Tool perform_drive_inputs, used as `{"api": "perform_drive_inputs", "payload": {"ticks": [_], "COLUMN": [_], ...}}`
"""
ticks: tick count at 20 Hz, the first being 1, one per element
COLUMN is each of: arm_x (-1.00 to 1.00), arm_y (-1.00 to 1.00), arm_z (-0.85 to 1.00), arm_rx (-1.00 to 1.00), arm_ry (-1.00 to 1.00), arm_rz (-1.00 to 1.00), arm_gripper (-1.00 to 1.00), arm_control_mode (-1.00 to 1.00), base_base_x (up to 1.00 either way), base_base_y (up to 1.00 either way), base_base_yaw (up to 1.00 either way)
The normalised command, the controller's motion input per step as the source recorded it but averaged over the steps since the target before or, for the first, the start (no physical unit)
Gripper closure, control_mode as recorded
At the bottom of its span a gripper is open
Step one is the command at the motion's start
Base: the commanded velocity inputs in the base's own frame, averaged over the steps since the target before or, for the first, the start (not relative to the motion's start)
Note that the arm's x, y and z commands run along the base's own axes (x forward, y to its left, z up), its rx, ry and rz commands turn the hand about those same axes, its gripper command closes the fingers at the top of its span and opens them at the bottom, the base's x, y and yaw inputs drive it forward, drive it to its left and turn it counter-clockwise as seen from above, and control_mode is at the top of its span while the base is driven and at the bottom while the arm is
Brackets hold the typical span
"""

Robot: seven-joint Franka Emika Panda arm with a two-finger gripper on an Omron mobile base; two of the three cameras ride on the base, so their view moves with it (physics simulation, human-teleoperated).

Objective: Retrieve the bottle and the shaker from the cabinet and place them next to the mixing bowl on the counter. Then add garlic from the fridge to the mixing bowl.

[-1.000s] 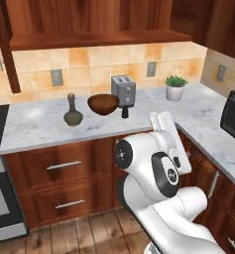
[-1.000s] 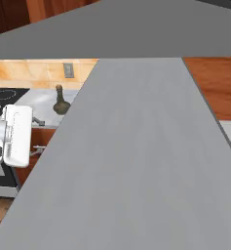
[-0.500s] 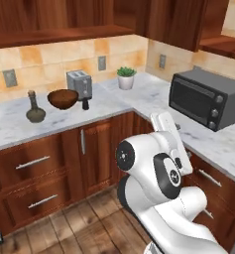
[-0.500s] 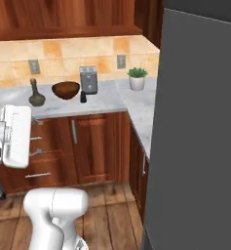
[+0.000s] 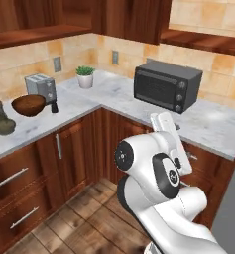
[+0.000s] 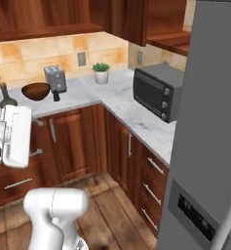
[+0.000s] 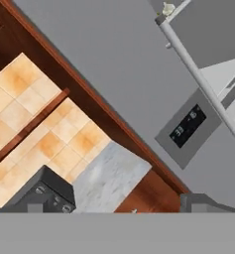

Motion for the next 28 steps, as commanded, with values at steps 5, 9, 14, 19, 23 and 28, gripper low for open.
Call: {"api": "perform_drive_inputs", "payload": {"ticks": [5, 9, 14, 19, 23, 28], "arm_x": [0.00, 0.00, 0.00, 0.00, 0.00, 0.00], "arm_y": [0.00, 0.00, 0.00, 0.00, 0.00, 0.00], "arm_z": [0.00, 0.00, 0.00, 0.00, 0.00, 0.00], "arm_rx": [0.00, 0.00, 0.00, 0.00, 0.00, 0.00], "arm_ry": [0.00, 0.00, 0.00, 0.00, 0.00, 0.00], "arm_rz": [0.00, 0.00, 0.00, 0.00, 0.00, 0.00], "arm_gripper": [-1.00, -1.00, -1.00, -1.00, -1.00, -1.00], "arm_control_mode": [1.00, 1.00, 1.00, 1.00, 1.00, 1.00], "base_base_x": [-0.61, -0.48, -0.38, -0.27, -0.31, -0.33], "base_base_y": [0.08, -0.02, -0.19, -0.30, -0.42, -0.45], "base_base_yaw": [-0.44, -0.38, -0.30, -0.28, -0.25, -0.24]}}
